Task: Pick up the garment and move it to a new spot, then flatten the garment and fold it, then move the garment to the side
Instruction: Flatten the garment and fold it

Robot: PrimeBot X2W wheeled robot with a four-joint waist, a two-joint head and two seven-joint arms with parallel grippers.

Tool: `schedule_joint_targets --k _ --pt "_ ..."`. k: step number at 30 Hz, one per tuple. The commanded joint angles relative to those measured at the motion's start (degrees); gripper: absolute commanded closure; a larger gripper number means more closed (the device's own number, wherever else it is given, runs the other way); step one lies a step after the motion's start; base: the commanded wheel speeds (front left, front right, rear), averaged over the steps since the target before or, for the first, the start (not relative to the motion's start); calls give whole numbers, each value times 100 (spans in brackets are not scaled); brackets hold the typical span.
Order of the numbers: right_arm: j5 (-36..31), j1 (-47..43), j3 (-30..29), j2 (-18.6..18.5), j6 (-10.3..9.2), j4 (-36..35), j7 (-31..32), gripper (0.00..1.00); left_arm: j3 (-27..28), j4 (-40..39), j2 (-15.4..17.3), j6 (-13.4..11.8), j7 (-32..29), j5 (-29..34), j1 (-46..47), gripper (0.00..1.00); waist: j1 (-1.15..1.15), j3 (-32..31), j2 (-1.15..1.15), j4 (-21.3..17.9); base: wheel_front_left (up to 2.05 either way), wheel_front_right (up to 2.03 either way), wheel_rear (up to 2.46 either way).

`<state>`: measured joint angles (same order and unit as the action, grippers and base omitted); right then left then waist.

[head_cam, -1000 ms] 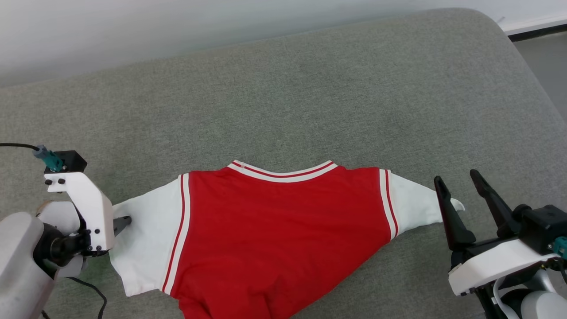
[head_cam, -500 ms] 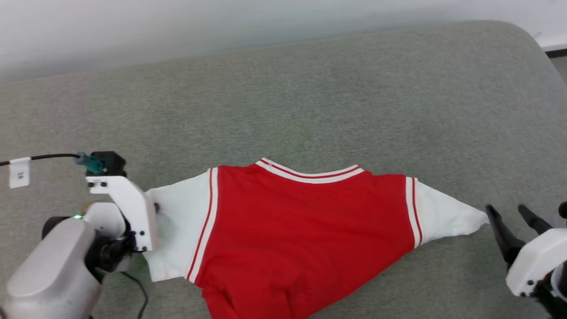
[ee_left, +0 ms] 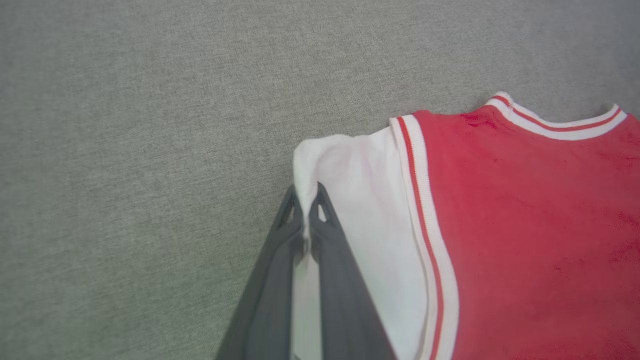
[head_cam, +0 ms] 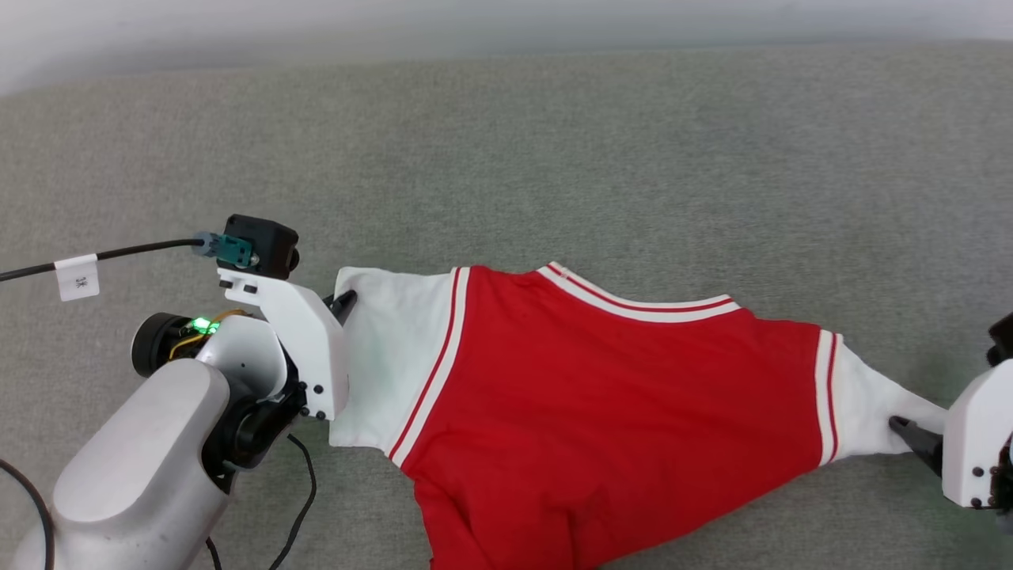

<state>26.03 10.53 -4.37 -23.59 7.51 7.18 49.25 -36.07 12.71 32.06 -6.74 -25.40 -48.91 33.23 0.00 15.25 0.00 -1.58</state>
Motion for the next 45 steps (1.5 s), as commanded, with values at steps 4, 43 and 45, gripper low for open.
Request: schedule_joint_targets --k 4,43,45 --pt "103 157 252 -21 -4 301 555 0 -3 -264 28 -133 46 105 66 100 0 186 0 147 0 0 0" --pt "-849 3930 304 -538 -7 415 -637 100 783 334 392 -422 917 934 2415 100 0 -894 0 -81 0 0 0" --pt "-906 4409 424 -525 -7 538 -786 100 820 578 341 -401 1026 1025 2801 100 0 -700 0 -101 0 0 0"
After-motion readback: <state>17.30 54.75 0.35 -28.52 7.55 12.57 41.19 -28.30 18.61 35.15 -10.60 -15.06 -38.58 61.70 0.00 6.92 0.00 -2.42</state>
